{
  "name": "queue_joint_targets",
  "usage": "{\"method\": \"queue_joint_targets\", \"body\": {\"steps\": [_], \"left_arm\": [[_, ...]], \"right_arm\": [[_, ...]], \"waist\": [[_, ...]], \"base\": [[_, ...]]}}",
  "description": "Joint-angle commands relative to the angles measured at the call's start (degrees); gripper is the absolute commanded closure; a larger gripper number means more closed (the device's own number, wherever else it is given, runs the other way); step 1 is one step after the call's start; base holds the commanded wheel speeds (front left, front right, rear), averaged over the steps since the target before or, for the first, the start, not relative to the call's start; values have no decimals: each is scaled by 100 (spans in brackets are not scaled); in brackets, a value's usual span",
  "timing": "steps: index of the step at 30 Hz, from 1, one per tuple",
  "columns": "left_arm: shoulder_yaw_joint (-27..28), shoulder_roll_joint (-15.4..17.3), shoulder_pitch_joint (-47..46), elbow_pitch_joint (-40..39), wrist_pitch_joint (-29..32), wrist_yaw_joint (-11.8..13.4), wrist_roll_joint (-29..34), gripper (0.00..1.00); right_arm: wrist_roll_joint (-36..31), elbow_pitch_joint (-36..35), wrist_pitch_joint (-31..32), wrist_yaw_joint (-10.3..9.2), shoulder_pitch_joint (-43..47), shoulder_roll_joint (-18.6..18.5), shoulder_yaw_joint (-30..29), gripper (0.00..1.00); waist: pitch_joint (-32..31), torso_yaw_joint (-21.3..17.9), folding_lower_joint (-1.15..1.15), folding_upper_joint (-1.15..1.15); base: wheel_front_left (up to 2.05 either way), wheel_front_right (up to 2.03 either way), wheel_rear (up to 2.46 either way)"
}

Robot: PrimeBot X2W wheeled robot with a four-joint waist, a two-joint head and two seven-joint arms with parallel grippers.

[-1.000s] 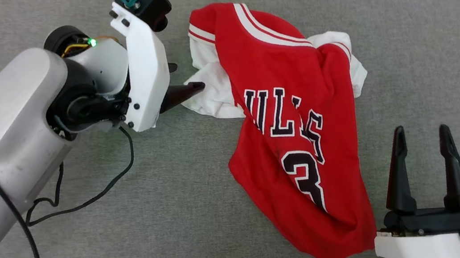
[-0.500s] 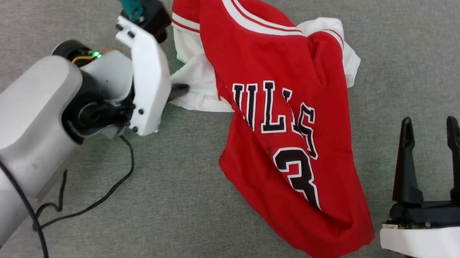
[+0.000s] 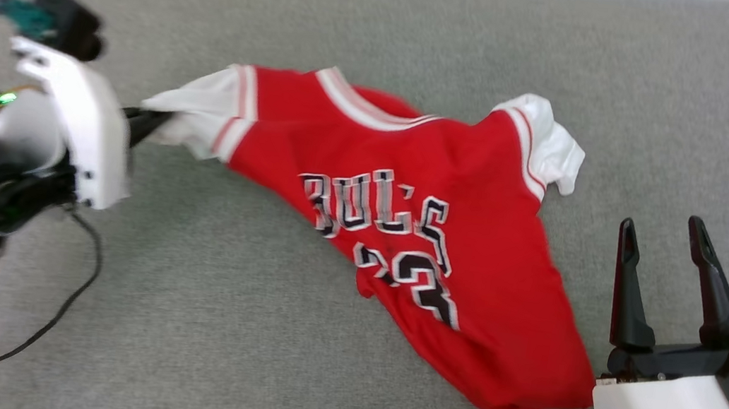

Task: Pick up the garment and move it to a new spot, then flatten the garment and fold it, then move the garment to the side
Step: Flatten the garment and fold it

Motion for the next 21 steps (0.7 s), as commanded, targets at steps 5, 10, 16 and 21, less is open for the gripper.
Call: {"method": "queue_joint_targets", "body": {"steps": [5, 10, 16, 21], "left_arm": [[432, 493, 644, -64, -276, 206, -305, 100], [482, 757, 1168, -42, -430, 193, -362, 100], [140, 617, 1773, -34, -618, 110, -242, 0], [235, 273, 1906, 55, -1666, 126, 57, 0]], "right_arm": [[-32, 70, -10, -4, 168, 6, -23, 0], [-33, 129, -10, -4, 214, 6, -26, 0], [-45, 272, -10, -4, 212, 6, 6, 0], [-111, 311, -10, -4, 244, 6, 9, 0]], "waist": [[-395, 194, 0, 0], [-508, 222, 0, 0], [-619, 249, 0, 0], [-733, 292, 0, 0]], "base": [[0, 0, 0], [0, 0, 0], [0, 0, 0], [0, 0, 0]]}}
